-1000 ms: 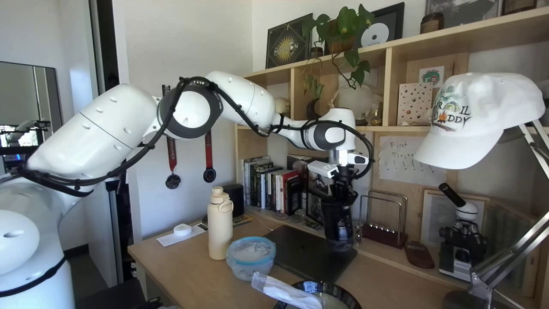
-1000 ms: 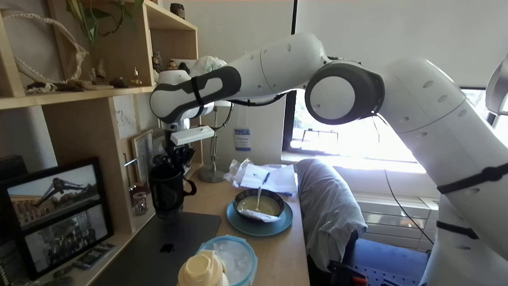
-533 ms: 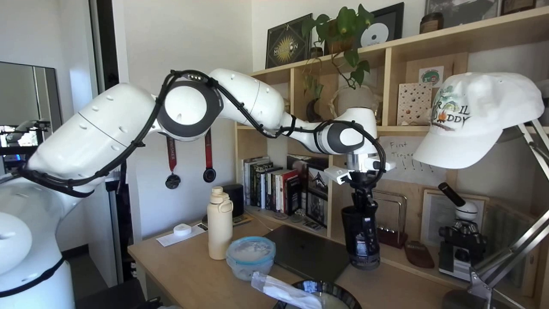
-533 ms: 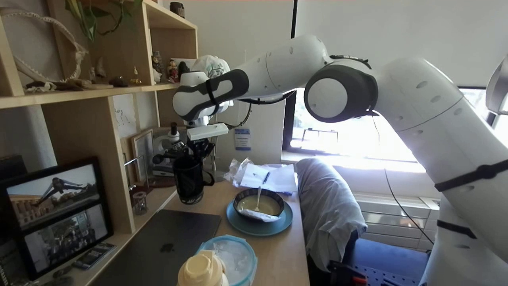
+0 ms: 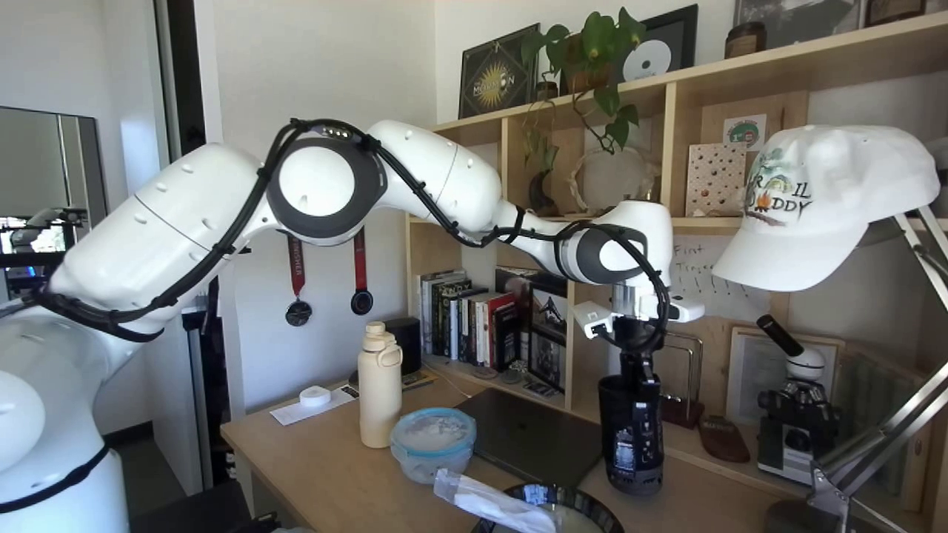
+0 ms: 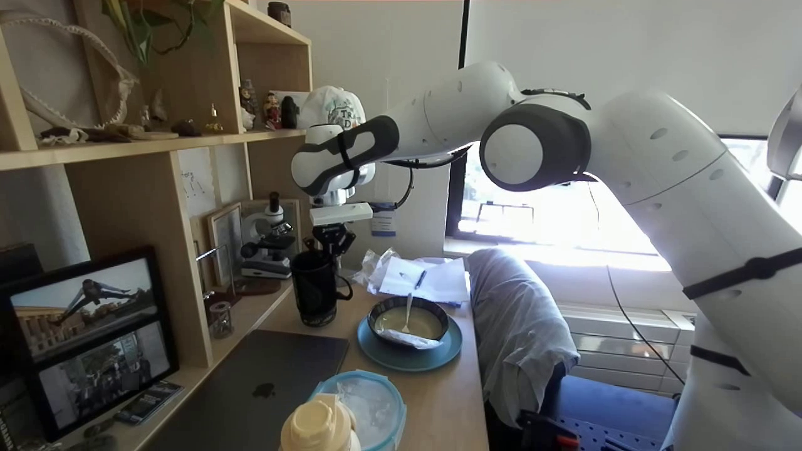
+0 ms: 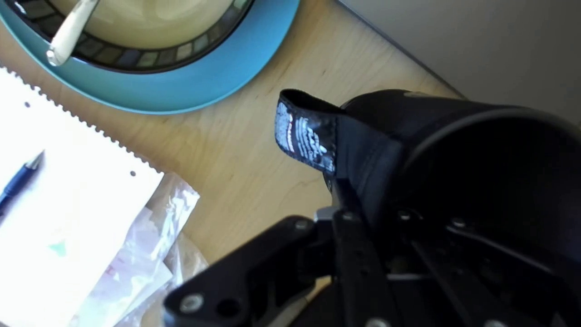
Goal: Move the yellow bottle to the other side of the table, place the package in the black bowl, and move the black cup to the other side of the table
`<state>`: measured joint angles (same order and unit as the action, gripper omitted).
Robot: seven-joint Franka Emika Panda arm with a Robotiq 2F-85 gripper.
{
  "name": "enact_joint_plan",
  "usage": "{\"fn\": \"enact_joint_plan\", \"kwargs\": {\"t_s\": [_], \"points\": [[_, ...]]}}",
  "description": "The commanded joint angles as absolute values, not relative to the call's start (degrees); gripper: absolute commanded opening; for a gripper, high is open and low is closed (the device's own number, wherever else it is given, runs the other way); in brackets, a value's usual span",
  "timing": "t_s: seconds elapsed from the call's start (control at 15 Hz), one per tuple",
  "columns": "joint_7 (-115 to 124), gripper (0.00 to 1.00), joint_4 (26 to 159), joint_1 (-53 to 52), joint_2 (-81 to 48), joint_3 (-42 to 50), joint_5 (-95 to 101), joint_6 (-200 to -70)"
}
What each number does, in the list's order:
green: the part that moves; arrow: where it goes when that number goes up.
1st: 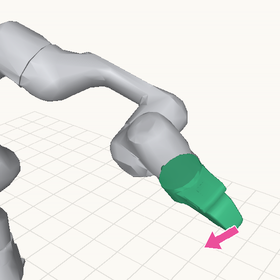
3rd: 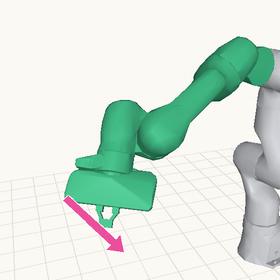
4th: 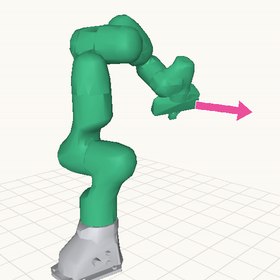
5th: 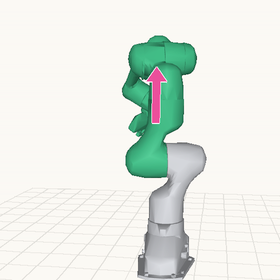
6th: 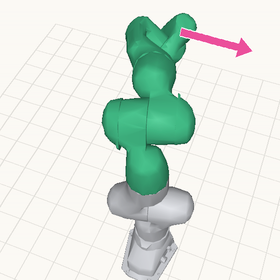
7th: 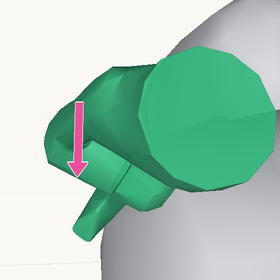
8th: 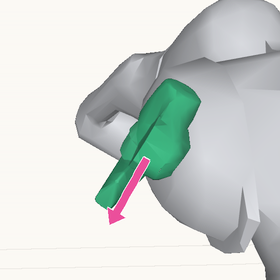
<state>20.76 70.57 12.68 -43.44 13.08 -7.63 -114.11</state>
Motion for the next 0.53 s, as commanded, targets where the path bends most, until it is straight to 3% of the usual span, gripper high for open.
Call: {"fn": "enact_joint_plan", "kwargs": {"t_s": [0.0, 0.07, 0.13, 0.47], "points": [[22.2, 0.06, 72.6, 13.8, -41.9, 12.2, -10.5, -114.1], [22.2, 0.24, 72.8, 14.0, -41.8, 12.2, -11.1, -114.2], [22.3, 0.34, 73.0, 14.1, -41.7, 12.3, -11.6, -114.1], [22.6, 0.71, 73.3, 13.6, -41.5, 12.9, -12.0, -114.7]]}}
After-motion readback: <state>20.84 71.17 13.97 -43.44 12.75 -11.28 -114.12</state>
